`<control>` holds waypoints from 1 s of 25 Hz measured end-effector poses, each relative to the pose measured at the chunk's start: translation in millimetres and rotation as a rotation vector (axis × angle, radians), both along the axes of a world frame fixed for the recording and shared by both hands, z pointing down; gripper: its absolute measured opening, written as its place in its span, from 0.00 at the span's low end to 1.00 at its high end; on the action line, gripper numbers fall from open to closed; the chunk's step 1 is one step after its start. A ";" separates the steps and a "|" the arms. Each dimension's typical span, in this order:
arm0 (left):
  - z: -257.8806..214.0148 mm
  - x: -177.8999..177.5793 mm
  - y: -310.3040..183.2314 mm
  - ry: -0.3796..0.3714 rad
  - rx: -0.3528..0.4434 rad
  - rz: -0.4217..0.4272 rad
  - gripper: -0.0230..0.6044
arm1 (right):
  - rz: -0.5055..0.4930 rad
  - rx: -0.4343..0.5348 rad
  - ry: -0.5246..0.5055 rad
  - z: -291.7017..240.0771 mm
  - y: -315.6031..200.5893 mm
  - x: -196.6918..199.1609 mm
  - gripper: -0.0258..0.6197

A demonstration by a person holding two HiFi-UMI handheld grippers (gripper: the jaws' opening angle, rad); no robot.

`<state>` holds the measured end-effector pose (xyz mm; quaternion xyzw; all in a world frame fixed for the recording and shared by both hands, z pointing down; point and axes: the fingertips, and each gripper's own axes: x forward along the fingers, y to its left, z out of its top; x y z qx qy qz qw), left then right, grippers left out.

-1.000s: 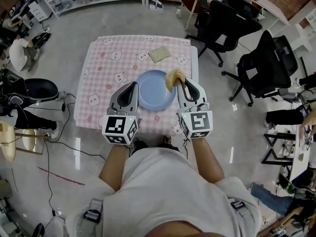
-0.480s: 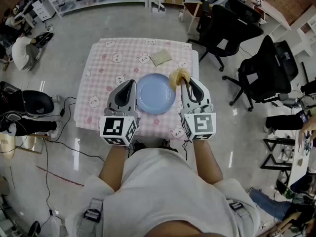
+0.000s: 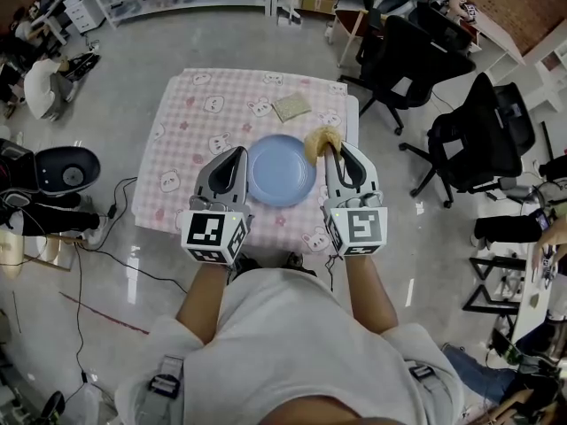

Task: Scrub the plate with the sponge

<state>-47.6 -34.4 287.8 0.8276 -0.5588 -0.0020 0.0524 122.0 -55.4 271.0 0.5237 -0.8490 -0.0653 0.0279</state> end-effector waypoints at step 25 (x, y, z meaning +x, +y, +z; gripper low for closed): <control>8.9 -7.3 3.5 -0.013 -0.020 -0.012 0.05 | 0.000 -0.010 0.034 7.4 0.8 -10.3 0.11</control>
